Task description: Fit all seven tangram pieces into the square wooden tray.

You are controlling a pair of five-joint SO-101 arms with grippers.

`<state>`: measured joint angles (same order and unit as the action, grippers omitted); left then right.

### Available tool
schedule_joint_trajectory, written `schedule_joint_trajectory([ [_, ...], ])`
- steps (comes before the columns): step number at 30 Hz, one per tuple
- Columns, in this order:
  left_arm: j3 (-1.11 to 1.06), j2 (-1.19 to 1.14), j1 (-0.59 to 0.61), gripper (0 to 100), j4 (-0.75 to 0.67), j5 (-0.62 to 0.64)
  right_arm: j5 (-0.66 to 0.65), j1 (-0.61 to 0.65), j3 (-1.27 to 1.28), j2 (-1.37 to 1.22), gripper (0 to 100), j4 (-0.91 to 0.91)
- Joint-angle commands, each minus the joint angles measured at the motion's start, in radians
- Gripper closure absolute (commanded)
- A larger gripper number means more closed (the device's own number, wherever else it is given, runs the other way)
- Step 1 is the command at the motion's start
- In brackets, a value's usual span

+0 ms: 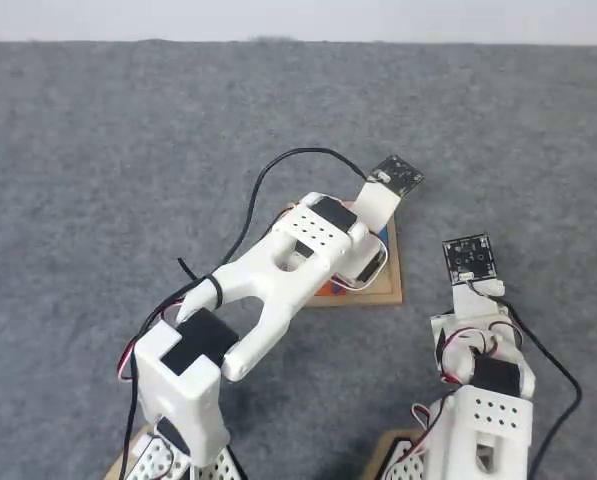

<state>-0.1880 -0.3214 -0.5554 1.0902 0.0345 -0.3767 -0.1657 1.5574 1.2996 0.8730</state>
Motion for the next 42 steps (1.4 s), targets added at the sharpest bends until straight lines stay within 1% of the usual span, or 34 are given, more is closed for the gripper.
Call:
schedule_joint_trajectory([
  [1, 0.065, 0.015, -0.031, 90, -0.003, 0.017, -0.011, 0.008, -0.025, 0.018, 84.1, -0.012],
  [6, 0.067, 0.017, -0.048, 90, 0.002, 0.025, -0.011, 0.008, -0.025, 0.018, 84.1, -0.012],
  [10, 0.084, 0.017, -0.064, 89, 0.005, 0.058, -0.011, 0.008, -0.025, 0.018, 84.1, -0.012],
  [15, 0.114, 0.017, -0.084, 89, 0.037, 0.061, -0.011, 0.008, -0.025, 0.018, 84.1, -0.012],
  [20, 0.114, 0.017, -0.094, 89, 0.037, 0.061, -0.012, 0.008, -0.025, 0.018, 84.1, -0.013],
  [28, 0.108, 0.101, -0.094, 89, 0.040, 0.063, -0.012, 0.008, -0.025, 0.018, 84.1, -0.016],
  [34, 0.107, 0.164, -0.094, 89, 0.068, 0.063, -0.012, 0.008, -0.025, 0.018, 84.1, -0.016],
  [37, 0.107, 0.181, -0.075, 89, 0.089, 0.061, -0.012, 0.008, -0.025, 0.018, 84.1, -0.015],
  [39, 0.105, 0.175, -0.029, 89, 0.097, 0.061, -0.012, 0.008, -0.025, 0.018, 84.1, -0.013],
  [42, 0.045, 0.140, 0.032, 89, 0.048, 0.055, -0.012, 0.008, -0.025, 0.018, 84.1, -0.013],
])
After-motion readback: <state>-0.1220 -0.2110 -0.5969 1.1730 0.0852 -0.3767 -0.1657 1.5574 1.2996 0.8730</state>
